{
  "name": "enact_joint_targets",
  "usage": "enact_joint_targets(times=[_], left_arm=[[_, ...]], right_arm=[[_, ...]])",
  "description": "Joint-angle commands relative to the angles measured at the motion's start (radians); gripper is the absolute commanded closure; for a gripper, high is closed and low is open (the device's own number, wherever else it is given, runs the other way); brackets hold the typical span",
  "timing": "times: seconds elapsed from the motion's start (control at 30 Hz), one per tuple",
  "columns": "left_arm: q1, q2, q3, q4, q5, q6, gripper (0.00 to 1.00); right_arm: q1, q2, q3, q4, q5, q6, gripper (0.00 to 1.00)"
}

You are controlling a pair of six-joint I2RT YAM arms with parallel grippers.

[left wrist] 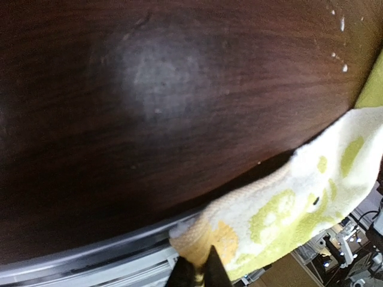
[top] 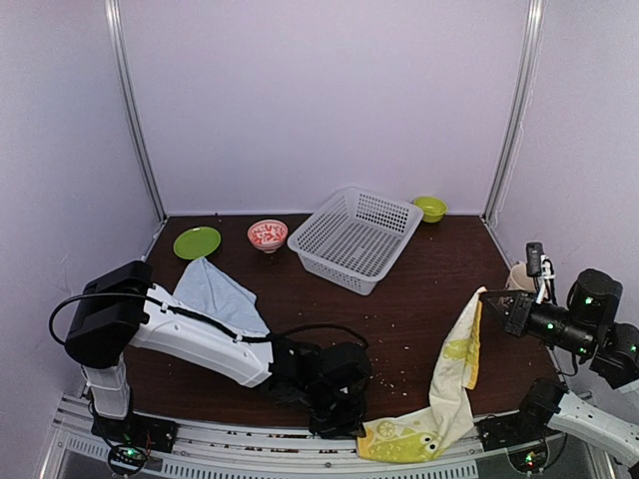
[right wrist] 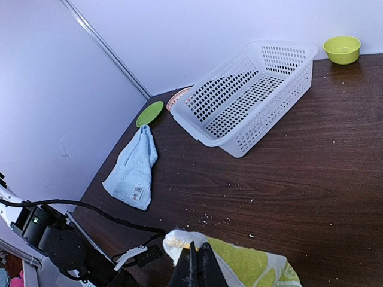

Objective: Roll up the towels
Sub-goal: Pick up the towel from the center of the board.

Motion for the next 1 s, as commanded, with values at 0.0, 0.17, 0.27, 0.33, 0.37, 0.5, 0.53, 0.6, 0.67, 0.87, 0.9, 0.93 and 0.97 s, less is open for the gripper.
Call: enact_joint_targets(times=[0.0,0.17,0.27,0.33,0.37,0.5,0.53,0.6,0.67,0.87,0.9,0.93,0.97], left_arm=[[0.0,0.003,-0.016,0.035,-0.032,-0.009,1.0],[0.021,-0.185,0.027,-0.195,-0.288,0.132,1.0],[0.015,-0.336,0.098,-0.39,-0.497,0.305,1.0],[-0.004,-0.44,0.108,-0.465,-0.652,0.403,1.0],[-0.014,-0.49,0.097,-0.476,-0.727,0.476,1.0],[-0.082,-0.683,0.037,-0.518,-0.895,0.696,1.0],[-0.097,-0.739,0.021,-0.538,-0.924,0.729,1.0],[-0.121,-0.828,-0.024,-0.542,-0.954,0.777,1.0],[-0.129,-0.922,-0.074,-0.542,-0.982,0.793,1.0],[-0.127,-1.157,-0.254,-0.532,-1.209,0.75,1.0],[-0.122,-1.189,-0.281,-0.523,-1.245,0.757,1.0],[-0.108,-1.219,-0.307,-0.505,-1.267,0.775,1.0],[-0.085,-1.245,-0.335,-0.485,-1.275,0.801,1.0]], right_arm=[[-0.004,-0.011,-0.001,-0.004,-0.009,-0.009,1.0],[-0.004,-0.005,0.076,-0.048,-0.03,-0.042,1.0],[-0.004,0.0,0.173,-0.114,-0.058,-0.099,1.0],[-0.004,0.002,0.235,-0.163,-0.081,-0.137,1.0],[-0.004,0.005,0.265,-0.188,-0.092,-0.153,1.0],[-0.004,0.013,0.362,-0.256,-0.136,-0.203,1.0],[-0.004,0.011,0.381,-0.262,-0.145,-0.209,1.0],[-0.004,0.002,0.419,-0.267,-0.169,-0.217,1.0],[-0.004,-0.01,0.438,-0.261,-0.183,-0.213,1.0],[-0.004,-0.071,0.276,-0.168,-0.068,-0.148,1.0],[-0.004,-0.082,0.233,-0.14,-0.03,-0.131,1.0],[-0.004,-0.09,0.193,-0.108,0.007,-0.117,1.0],[-0.004,-0.092,0.151,-0.075,0.036,-0.11,1.0]])
